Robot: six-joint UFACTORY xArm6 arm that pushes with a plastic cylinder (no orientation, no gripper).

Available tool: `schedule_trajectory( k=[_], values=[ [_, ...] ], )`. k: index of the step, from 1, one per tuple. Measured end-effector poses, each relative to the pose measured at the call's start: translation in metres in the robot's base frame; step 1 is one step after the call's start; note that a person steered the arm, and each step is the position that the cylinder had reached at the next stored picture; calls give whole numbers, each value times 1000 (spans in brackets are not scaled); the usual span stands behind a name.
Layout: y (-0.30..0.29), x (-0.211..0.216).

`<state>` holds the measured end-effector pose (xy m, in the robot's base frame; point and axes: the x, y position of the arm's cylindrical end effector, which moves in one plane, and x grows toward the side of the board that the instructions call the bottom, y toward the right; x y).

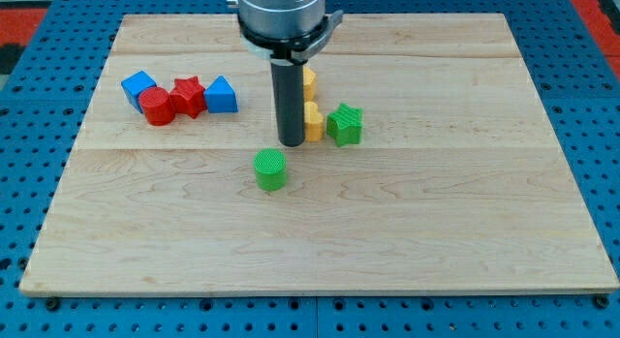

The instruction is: Push the yellow hexagon closer to the green star

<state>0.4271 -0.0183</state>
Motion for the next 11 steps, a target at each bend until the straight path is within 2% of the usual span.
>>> schedule_trajectory(
  k=[2, 3, 4, 6, 7, 8, 9, 10, 11],
  values=[
    [-19, -22],
    [-20, -62],
    [-46, -77],
    [29, -118],
    [63, -117],
    [72, -87],
    [74, -78],
    [180, -77],
    [194, 25]
  ],
)
